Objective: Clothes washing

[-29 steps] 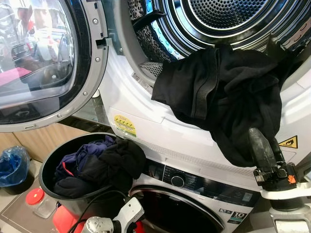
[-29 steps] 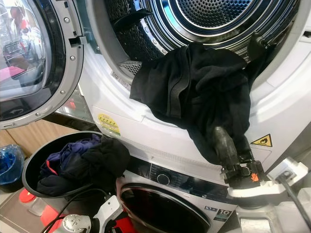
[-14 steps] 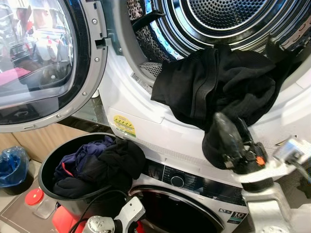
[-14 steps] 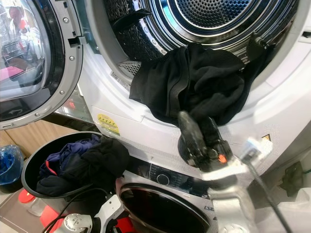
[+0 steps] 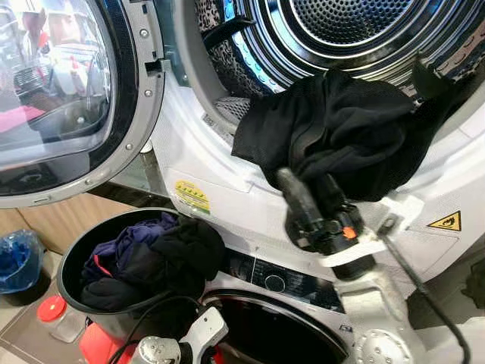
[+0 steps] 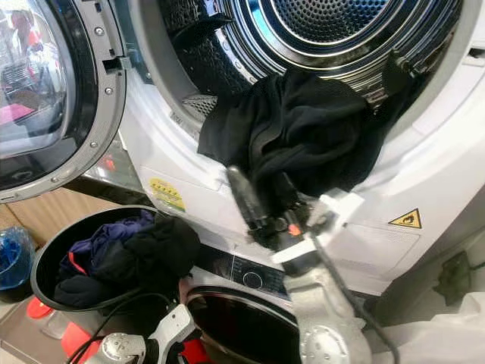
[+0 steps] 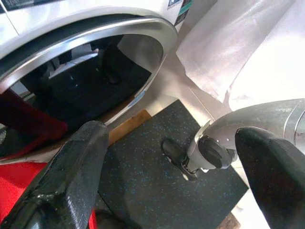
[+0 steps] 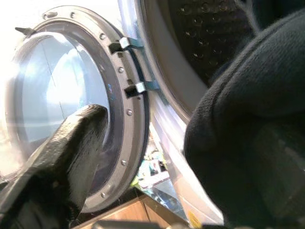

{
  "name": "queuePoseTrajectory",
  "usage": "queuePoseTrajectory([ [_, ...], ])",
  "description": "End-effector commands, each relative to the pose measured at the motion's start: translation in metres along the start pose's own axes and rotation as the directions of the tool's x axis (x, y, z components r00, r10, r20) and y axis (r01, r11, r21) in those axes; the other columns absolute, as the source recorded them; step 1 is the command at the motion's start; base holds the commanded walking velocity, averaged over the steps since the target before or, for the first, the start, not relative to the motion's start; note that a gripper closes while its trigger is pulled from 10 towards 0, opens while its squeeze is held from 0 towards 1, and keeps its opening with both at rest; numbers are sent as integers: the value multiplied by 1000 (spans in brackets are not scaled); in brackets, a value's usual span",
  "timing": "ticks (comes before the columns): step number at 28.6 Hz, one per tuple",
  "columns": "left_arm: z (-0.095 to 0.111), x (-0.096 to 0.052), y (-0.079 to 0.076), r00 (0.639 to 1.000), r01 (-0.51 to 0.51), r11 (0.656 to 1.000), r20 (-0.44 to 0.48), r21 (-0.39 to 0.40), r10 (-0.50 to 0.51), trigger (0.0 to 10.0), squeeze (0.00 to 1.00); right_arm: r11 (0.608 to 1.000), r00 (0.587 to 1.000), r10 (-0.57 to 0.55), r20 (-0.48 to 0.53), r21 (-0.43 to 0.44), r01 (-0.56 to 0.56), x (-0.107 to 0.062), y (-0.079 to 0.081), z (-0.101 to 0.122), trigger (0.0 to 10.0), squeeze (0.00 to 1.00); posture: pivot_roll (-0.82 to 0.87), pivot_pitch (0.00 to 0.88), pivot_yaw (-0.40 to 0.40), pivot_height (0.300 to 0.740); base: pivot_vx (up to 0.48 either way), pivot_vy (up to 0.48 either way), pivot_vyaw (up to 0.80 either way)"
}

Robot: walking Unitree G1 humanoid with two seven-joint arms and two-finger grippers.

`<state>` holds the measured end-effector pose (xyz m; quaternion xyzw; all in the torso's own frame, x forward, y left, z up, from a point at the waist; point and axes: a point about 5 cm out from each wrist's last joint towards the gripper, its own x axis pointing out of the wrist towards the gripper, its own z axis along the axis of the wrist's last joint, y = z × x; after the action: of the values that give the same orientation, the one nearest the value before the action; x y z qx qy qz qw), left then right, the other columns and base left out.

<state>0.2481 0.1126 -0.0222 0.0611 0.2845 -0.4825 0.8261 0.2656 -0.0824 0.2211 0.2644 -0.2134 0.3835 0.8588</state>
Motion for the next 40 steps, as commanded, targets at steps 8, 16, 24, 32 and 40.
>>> queuePoseTrajectory([
  [8, 3, -2, 4, 1000, -15, 1000, 4, 14, 15, 10000, 0, 996, 996, 69, 57, -54, -66, 39, 10, 1, 10000, 0, -18, 0, 74, 740, 0, 0, 0],
  [16, 5, -1, 5, 1000, -26, 999, 9, 18, 26, 10000, 0, 978, 993, 45, 113, -209, -20, 88, -2, 17, 10000, 0, -15, 0, 86, 740, 0, 0, 0],
  [24, 3, -3, 6, 999, -34, 999, 2, 32, 34, 10000, 0, 928, 996, 54, 70, -371, -24, 117, -10, 18, 10000, 0, -7, 0, 85, 740, 0, 0, 0],
  [32, 2, -4, 6, 999, -42, 997, -11, 58, 42, 10000, 0, 822, 999, -39, 1, -568, 33, 161, -23, 29, 10000, 0, 6, 0, 84, 740, 0, 0, 0],
  [40, 0, -5, 6, 999, -48, 996, -21, 79, 50, 10000, 0, 704, 987, -163, 11, -699, 124, 190, -30, 58, 10000, 0, 22, 0, 81, 740, 0, 0, 0],
])
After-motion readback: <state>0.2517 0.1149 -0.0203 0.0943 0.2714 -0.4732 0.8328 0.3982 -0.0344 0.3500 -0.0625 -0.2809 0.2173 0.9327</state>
